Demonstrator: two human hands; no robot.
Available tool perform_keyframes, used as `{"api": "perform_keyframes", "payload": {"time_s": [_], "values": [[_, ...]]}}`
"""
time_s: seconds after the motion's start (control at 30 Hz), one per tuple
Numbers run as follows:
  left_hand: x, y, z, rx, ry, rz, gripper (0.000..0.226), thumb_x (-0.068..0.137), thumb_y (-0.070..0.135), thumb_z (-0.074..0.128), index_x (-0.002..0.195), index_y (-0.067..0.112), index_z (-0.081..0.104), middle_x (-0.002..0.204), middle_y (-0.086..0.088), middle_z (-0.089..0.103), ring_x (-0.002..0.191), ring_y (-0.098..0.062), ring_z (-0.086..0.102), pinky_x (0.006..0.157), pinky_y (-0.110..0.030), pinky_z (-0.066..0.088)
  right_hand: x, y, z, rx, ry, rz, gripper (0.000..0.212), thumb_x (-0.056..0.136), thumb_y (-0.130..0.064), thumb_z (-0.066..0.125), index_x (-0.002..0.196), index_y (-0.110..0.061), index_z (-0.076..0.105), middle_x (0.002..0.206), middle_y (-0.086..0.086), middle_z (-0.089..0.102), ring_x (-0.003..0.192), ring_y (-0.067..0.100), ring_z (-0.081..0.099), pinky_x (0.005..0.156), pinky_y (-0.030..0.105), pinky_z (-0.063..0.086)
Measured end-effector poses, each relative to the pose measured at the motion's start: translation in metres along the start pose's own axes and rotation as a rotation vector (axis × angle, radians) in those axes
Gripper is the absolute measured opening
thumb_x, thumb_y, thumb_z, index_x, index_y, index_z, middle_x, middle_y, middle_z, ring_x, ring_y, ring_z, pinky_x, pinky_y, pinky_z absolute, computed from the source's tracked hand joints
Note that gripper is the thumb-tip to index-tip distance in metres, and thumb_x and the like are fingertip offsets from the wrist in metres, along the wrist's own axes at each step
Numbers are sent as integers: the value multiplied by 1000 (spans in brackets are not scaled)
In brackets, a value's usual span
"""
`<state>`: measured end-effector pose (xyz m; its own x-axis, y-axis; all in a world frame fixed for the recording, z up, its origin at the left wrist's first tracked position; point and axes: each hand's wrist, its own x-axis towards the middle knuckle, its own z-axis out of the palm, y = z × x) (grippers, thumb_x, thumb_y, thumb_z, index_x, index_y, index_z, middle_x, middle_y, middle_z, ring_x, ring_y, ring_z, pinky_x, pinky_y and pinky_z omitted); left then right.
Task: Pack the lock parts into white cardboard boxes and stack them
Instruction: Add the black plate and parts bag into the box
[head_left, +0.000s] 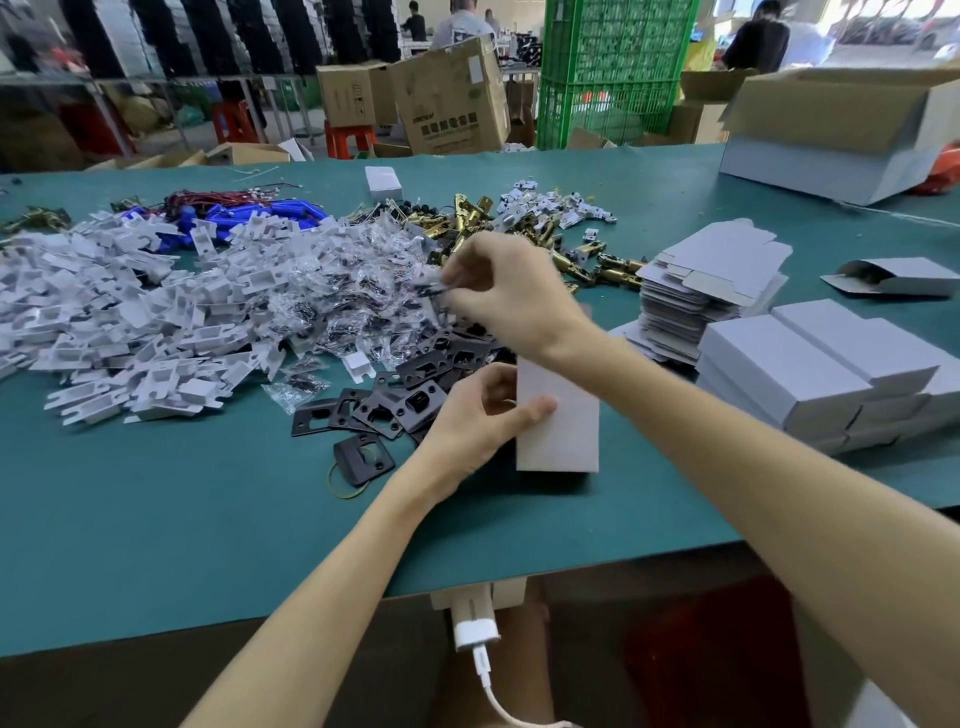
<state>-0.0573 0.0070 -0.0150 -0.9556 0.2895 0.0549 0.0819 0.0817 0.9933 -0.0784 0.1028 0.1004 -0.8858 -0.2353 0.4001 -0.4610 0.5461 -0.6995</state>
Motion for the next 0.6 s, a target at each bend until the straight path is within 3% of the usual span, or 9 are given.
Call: {"api": "perform_keyframes", "payload": {"time_s": [0.17,0.3,0.47,0.6], "values": [[-3,0,-3,-111,-37,59,39,82,27,81,115,11,68,114,-4,78,104,-17,74,90,-28,59,-16,23,-53,-43,100,56,13,82,-9,84,89,-5,74,79,2,76,76,15,75,78,27,60],[-4,2,-2,-114,-36,60,47,78,31,81,118,8,67,115,-8,78,106,-22,74,92,-33,60,-27,40,-68,-168,126,109,20,83,-24,84,81,-6,75,76,3,76,78,18,73,79,38,59],[-4,2,-3,-113,-44,59,45,79,30,80,118,10,68,116,-8,78,108,-24,74,94,-35,60,-32,49,-68,-102,147,103,17,88,-19,80,80,-8,69,80,8,76,79,23,74,80,45,59],[-4,2,-3,-118,-36,65,40,82,27,80,117,12,68,117,-8,78,111,-27,73,97,-38,59,-34,54,-70,-96,184,76,16,87,-17,79,80,-9,67,74,1,76,71,15,74,74,39,60]]}}
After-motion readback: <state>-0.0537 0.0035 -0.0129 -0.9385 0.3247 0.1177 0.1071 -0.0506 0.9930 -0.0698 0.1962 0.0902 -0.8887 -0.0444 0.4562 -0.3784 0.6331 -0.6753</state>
